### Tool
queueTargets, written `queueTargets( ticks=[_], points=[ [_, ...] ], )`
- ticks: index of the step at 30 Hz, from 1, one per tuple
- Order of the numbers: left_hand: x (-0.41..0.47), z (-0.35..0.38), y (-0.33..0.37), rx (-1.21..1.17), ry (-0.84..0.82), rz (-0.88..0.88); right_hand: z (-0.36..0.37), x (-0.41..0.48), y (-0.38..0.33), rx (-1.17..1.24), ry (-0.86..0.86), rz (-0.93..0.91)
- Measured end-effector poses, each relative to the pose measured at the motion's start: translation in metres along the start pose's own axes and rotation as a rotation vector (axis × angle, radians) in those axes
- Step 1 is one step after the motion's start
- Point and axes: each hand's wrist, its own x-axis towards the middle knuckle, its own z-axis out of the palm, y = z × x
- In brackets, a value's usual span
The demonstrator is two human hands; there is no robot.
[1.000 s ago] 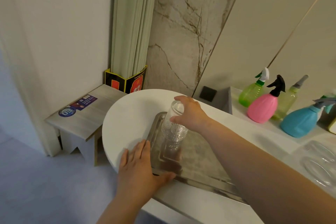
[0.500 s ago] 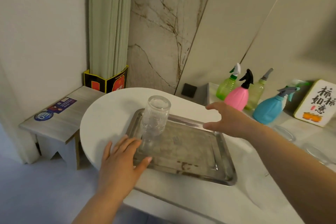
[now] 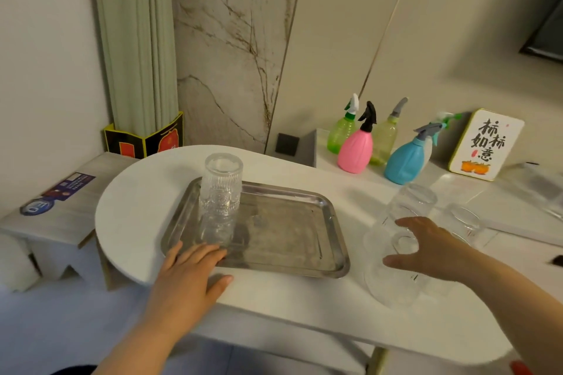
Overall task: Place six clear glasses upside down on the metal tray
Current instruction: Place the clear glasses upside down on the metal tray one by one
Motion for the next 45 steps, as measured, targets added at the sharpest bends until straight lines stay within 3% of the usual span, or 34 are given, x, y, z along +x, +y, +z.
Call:
queueTargets(
  ticks=[15,21,30,45],
  points=[
    [0.001,0.001,-0.002,-0.072,0.014,-0.015,-0.004,-0.005,-0.001,0.033,-0.010,-0.065],
    [0.005,0.002,-0.004,-0.074,0.075,-0.025,-0.033,-0.015,-0.034,0.035,-0.074,-0.213],
    [0.010,0.011,-0.015,-0.048,0.164,-0.043,-0.021,0.053,-0.128,0.183,0.174,-0.453],
    [0.016,0.013,-0.017,-0.016,0.153,-0.061,0.023,0.104,-0.174,0.136,0.107,-0.434]
  ],
)
